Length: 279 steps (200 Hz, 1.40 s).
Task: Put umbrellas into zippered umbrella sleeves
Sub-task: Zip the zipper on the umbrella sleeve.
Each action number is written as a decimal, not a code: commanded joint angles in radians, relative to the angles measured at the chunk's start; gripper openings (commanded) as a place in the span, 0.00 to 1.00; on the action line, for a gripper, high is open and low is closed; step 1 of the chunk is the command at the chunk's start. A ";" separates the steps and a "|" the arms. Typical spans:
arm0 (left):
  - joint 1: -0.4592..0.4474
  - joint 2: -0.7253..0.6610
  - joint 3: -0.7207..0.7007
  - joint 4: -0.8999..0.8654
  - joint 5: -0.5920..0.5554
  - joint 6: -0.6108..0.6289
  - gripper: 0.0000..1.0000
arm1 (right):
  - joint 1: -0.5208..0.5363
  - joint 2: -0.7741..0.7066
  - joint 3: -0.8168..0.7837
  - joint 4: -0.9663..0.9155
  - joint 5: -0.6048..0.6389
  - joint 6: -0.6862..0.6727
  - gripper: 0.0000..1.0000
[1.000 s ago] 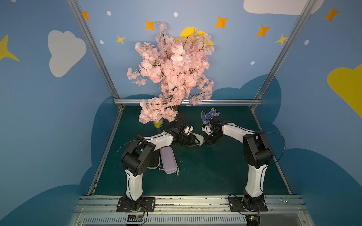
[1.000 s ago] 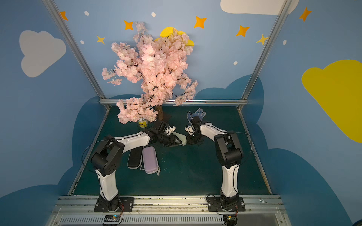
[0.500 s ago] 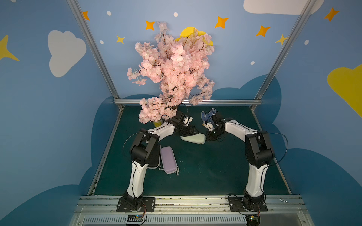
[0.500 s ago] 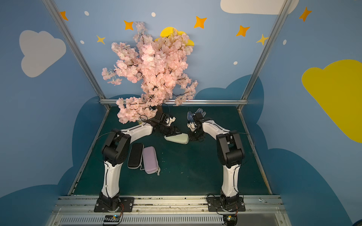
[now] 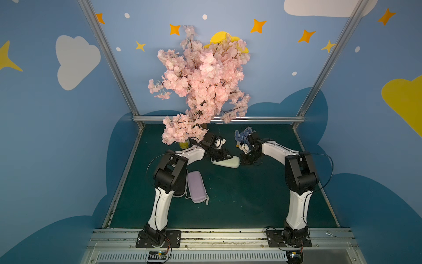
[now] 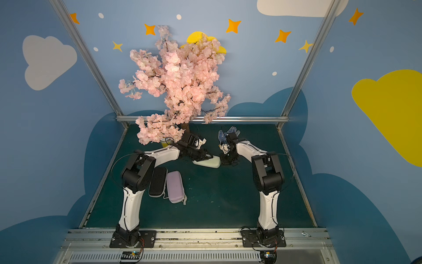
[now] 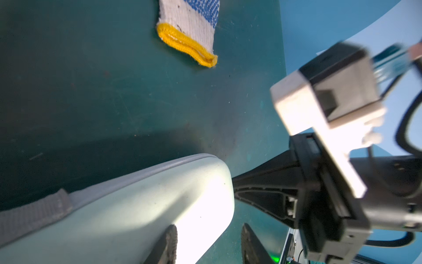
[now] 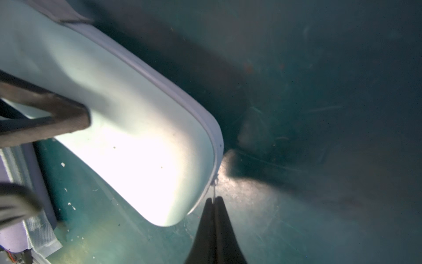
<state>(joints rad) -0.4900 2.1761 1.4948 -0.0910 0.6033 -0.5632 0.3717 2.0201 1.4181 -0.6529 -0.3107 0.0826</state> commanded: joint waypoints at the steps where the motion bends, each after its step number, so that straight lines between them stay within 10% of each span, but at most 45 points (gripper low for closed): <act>1: -0.007 0.099 -0.123 -0.100 -0.128 -0.063 0.45 | 0.008 -0.049 -0.067 0.019 -0.048 0.064 0.00; 156: -0.045 0.141 -0.271 0.068 -0.117 -0.225 0.42 | 0.206 -0.178 -0.252 0.401 -0.080 0.466 0.00; 279: -0.197 -0.241 -0.409 0.010 -0.085 -0.355 0.48 | -0.007 -0.207 -0.126 0.044 0.058 0.143 0.00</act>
<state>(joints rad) -0.6571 1.9690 1.1423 0.1814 0.5140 -0.8883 0.3885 1.7966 1.1919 -0.5510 -0.3180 0.3126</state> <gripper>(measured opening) 0.479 0.042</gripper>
